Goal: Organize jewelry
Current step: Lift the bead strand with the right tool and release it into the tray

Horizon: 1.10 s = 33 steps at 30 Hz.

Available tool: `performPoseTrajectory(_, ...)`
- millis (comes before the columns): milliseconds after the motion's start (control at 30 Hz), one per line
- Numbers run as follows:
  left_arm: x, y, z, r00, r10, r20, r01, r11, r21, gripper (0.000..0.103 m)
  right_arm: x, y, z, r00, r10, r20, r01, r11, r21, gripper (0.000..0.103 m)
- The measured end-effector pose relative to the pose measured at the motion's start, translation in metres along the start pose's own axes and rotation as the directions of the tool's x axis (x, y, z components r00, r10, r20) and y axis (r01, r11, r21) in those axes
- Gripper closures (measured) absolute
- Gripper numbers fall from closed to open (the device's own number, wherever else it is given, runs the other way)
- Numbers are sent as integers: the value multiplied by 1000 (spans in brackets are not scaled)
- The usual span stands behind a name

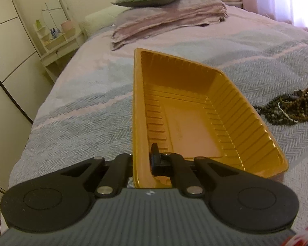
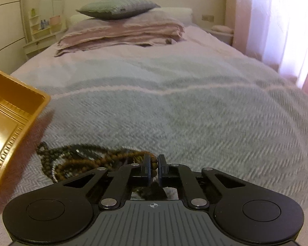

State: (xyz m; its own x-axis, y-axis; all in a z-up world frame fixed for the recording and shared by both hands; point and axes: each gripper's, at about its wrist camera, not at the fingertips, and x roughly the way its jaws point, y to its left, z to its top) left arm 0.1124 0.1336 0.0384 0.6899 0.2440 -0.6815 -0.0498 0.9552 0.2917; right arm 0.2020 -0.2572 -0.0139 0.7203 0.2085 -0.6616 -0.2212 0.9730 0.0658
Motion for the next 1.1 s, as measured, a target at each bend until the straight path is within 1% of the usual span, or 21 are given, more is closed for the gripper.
performPoseTrajectory(200, 1, 1, 5, 999, -28, -33, 28, 1000, 14, 100, -13, 16, 25, 999, 38, 34, -36, 997, -63, 97)
performPoseTrajectory(333, 1, -3, 8, 999, -28, -44, 30, 999, 42, 100, -25, 36, 42, 995, 73, 64, -65, 990, -122, 97)
performPoseTrajectory(500, 1, -7, 9, 998, -27, -53, 30, 997, 64, 100, -42, 69, 64, 983, 155, 96, -136, 973, -187, 97)
performPoseTrajectory(667, 3, -7, 6, 996, -33, -78, 40, 995, 90, 99, -56, 105, 86, 961, 253, 114, -219, 945, -244, 97)
performPoseTrajectory(833, 4, -6, 6, 996, -33, -87, 42, 994, 101, 99, -68, 141, 109, 925, 362, 112, -321, 906, -276, 97)
performPoseTrajectory(933, 3, -8, 5, 996, -28, -81, 36, 994, 104, 99, -70, 163, 114, 904, 416, 94, -373, 878, -300, 97)
performPoseTrajectory(1000, 4, -9, 5, 997, -26, -79, 34, 994, 104, 99, -69, 177, 113, 891, 447, 74, -405, 860, -309, 97)
performPoseTrajectory(1100, 4, -10, 4, 997, -25, -77, 32, 994, 103, 99, -67, 193, 113, 879, 472, 63, -428, 842, -327, 97)
